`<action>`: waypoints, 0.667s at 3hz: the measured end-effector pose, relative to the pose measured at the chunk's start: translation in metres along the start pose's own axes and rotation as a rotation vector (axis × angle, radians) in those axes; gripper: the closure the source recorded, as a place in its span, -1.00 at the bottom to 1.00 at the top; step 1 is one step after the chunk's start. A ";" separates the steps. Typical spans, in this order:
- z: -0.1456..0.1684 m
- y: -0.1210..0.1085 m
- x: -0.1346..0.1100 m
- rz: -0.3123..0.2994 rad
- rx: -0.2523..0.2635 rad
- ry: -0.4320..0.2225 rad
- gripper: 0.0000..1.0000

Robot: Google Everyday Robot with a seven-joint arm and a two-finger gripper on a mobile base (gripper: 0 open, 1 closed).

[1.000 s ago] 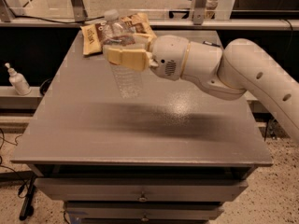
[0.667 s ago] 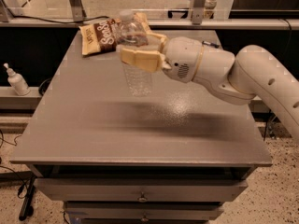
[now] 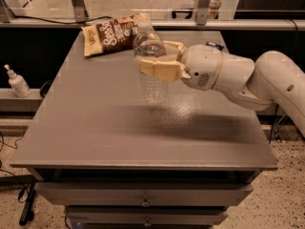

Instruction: Move water bottle near brown chip bag

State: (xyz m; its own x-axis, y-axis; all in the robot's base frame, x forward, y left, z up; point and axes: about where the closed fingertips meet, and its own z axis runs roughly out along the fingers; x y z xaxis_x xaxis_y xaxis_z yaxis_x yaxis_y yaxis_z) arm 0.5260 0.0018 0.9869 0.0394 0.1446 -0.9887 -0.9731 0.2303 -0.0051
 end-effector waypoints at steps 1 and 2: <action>-0.011 0.006 0.014 0.013 0.003 -0.019 1.00; -0.018 0.012 0.026 0.024 0.007 -0.040 1.00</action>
Offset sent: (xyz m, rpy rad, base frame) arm -0.0214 -0.0205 -0.0468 0.0772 0.0252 -0.0159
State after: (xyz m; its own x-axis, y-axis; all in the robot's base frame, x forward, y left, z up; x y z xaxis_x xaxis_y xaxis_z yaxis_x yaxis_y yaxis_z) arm 0.5114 -0.0090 0.9587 0.0255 0.1886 -0.9817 -0.9723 0.2329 0.0195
